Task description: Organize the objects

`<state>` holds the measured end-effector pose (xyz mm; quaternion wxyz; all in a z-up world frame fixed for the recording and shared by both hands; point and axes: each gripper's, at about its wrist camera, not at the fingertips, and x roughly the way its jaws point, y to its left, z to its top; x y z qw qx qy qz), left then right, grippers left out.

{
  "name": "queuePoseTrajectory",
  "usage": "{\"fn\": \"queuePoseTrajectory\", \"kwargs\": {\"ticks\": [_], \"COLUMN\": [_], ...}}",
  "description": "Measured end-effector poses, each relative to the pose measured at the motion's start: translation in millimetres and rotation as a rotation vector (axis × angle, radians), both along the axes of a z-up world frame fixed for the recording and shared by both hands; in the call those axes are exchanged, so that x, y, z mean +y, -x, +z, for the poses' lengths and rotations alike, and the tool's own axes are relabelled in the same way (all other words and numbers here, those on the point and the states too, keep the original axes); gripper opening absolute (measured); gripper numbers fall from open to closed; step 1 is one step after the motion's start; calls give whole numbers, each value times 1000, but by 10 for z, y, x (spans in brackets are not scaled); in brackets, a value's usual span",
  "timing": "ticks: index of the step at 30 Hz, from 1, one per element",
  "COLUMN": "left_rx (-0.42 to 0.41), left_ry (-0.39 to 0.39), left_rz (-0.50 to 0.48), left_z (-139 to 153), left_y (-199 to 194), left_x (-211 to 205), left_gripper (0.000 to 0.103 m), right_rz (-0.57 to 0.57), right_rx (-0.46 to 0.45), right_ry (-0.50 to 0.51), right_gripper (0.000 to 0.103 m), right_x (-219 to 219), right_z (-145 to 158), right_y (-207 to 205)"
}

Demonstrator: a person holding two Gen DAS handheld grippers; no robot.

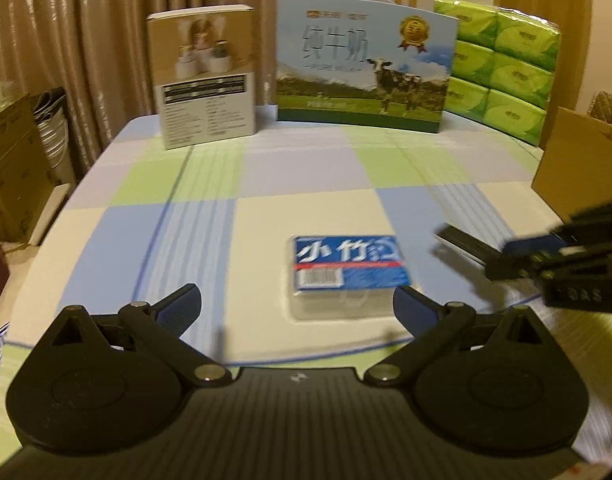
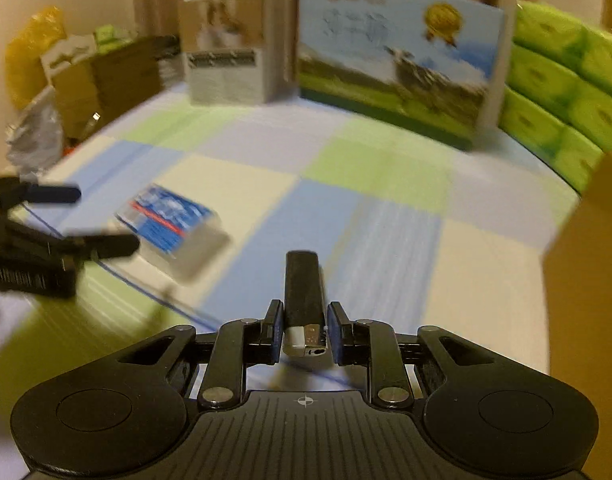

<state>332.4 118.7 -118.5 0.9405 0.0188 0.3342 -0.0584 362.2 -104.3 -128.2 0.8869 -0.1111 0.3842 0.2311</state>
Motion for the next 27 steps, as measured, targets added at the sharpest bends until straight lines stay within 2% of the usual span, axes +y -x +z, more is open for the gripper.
{"fn": "queuePoseTrajectory", "kwargs": {"ticks": [3, 7, 12, 16, 17, 18, 27], "left_rx": [-15, -15, -12, -29, -31, -31, -11], "left_ry": [5, -28, -39, -35, -31, -25, -16], "left_rz": [-26, -44, -37, -24, -23, -22, -41], "left_z": [-18, -95, -153, -146, -143, -142, -162], "left_y": [-81, -169, -233, -245, -250, -253, -276], "left_x": [-114, -234, -273, -275, -275, -277, -347], "left_gripper": [100, 100, 100, 100, 100, 98, 95], "right_rz": [-8, 0, 8, 11, 6, -2, -34], "right_rx": [3, -13, -36, -39, -35, -33, -4], "right_ry": [4, -8, -38, -47, -50, -51, -63], "right_gripper": [20, 30, 31, 29, 21, 19, 19], "right_x": [-80, -91, -54, -61, -66, -73, -69], "right_z": [-61, -95, -185, -193, -188, -182, -148], "right_y": [13, 16, -42, -61, -65, -66, -60]}}
